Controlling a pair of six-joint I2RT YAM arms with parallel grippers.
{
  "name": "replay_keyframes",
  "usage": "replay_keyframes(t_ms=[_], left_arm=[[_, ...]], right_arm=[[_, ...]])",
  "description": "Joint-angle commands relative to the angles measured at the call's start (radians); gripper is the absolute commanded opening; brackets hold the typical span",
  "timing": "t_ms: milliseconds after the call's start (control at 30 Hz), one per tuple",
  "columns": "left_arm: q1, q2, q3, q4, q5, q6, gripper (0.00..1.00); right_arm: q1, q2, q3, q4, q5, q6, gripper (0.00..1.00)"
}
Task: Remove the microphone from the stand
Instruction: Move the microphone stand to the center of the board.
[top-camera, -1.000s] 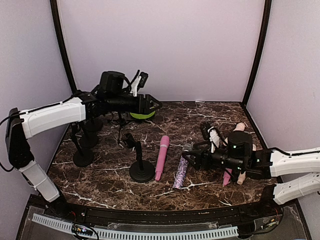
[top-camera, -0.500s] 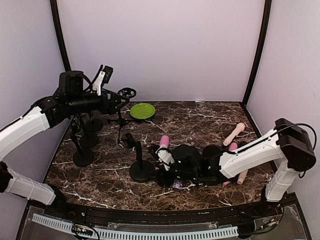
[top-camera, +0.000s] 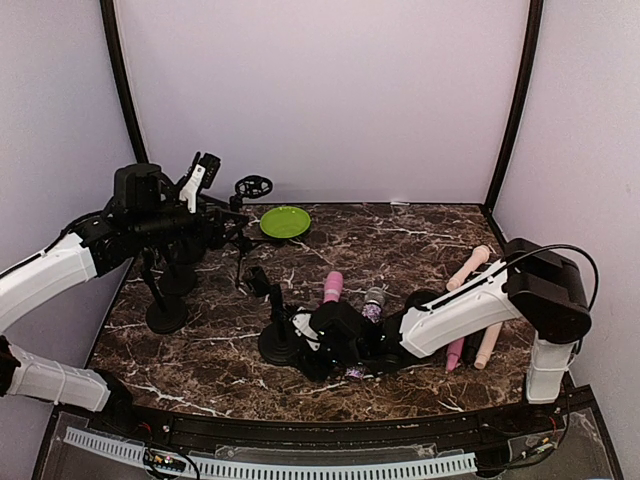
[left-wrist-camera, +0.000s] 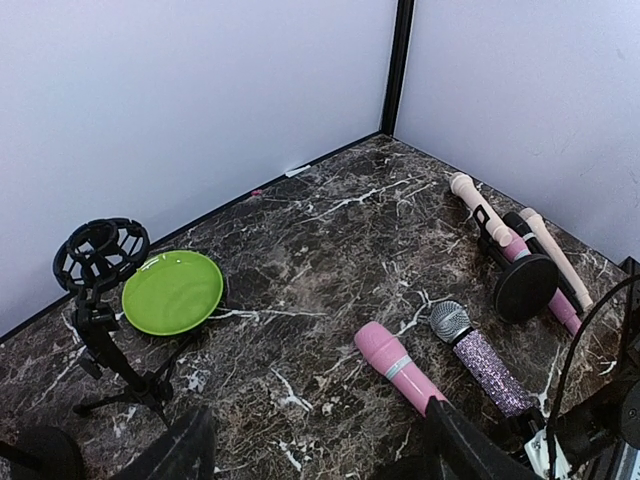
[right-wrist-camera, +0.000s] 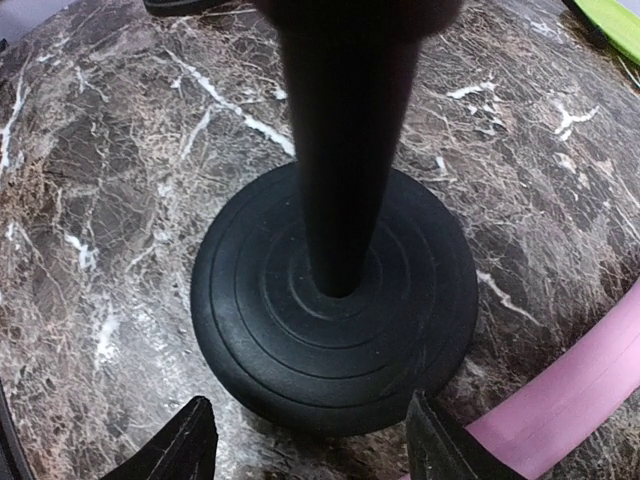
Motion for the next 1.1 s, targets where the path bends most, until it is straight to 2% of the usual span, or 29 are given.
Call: replay_keyframes(t_ms=[0,167,500,1067], left_arm=[[0.005,-0.012,-0.009,0.032,-0.005,0.014,0.73],[0.005,-0.024,-0.018,0.043,-0.018,0.006,0.73],[0.005,-0.083,-0.045,0.067,-0.078,0.018,0.73],[0.006,-0.144,-0.069,0.094,-0.114,0.006,0.73]], right_arm=[[0.005,-0.021,-0.017,-0.092,0.053,0.024,0.70],[0.005,-0.020,-0.037,-0.087,0.049,0.027,0.75],[-0.006,0.139,0.125,-0.061,0.061,0.015,0.74],[-0.115,0.487,0.609,-0.093,0.019,-0.005,0.72]])
